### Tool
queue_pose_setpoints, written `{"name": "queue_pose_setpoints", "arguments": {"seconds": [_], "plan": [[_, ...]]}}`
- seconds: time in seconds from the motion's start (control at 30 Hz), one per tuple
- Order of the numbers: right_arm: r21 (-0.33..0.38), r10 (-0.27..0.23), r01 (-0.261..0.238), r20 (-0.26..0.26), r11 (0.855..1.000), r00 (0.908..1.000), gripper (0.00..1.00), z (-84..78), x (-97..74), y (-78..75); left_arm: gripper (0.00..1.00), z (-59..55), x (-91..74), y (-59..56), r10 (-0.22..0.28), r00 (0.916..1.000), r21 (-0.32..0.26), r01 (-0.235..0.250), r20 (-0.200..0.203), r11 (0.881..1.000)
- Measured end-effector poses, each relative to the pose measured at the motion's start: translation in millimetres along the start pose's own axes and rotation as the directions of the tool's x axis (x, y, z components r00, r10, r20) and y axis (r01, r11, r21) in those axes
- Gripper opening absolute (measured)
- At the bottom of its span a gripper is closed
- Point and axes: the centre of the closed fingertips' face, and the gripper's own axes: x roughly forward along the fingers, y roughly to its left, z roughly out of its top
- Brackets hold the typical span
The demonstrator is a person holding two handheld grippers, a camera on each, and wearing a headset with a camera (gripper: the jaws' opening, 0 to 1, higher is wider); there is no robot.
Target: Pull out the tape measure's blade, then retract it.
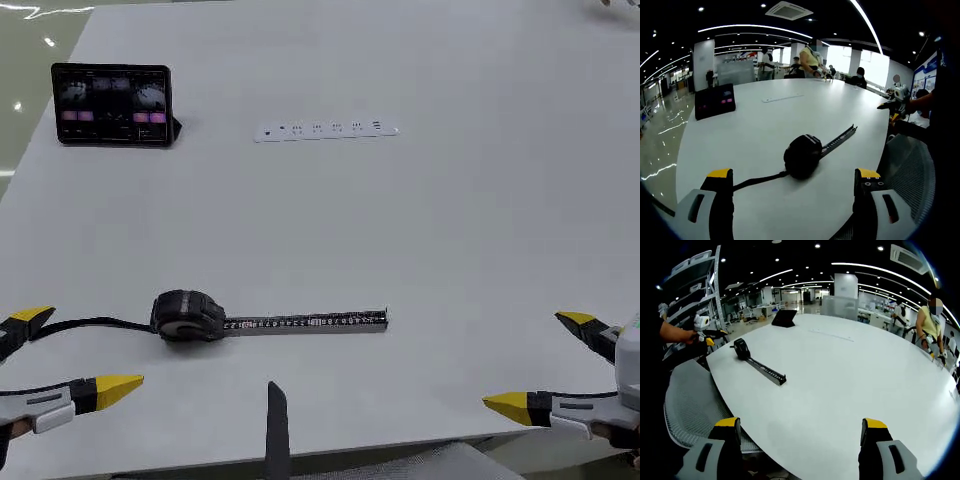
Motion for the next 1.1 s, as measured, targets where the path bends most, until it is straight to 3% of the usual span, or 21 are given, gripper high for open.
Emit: {"name": "queue_pose_setpoints", "arguments": {"seconds": [0.13,0.27,0.5,0.57,0.63,0.87,1.1], "plan": [[-0.018,0.003,-0.002,0.023,1.0,0.9997,0.99,2.2,-3.1,2.6,0.99,2.1,0.4,0.9,-0.002,1.0,0.0,0.002,0.009,1.0],[-0.014,-0.002,0.002,0.015,1.0,0.9999,0.99,0.0,-4.7,2.1,0.99,1.8,0.4,-0.4,-0.012,0.9999,0.008,0.012,0.008,1.0],[-0.004,-0.014,0.015,0.01,1.0,0.9998,0.99,-1.3,-8.0,-0.4,0.99,-0.1,0.1,7.1,-0.022,0.9998,0.014,0.022,0.004,1.0],[0.001,-0.027,0.027,0.003,1.0,0.9996,0.99,-2.8,-7.9,-2.4,0.99,-1.3,0.9,5.0,-0.043,0.9991,0.006,0.043,-0.001,0.999],[0.004,-0.021,0.021,0.006,1.0,0.9998,0.99,-2.6,-6.1,-1.4,0.99,-4.5,2.2,3.9,-0.048,0.9984,0.009,0.048,-0.029,0.999],[-0.053,0.015,-0.016,-0.01,0.998,0.9998,0.99,6.8,-1.8,-0.5,0.99,1.9,5.6,3.9,-0.078,0.9966,0.059,0.08,-0.026,0.995],[-0.101,0.053,-0.054,-0.012,0.993,0.9985,0.99,15.0,6.5,0.1,0.99,4.6,13.7,6.0,-0.096,0.9949,0.058,0.098,-0.031,0.994]]}}
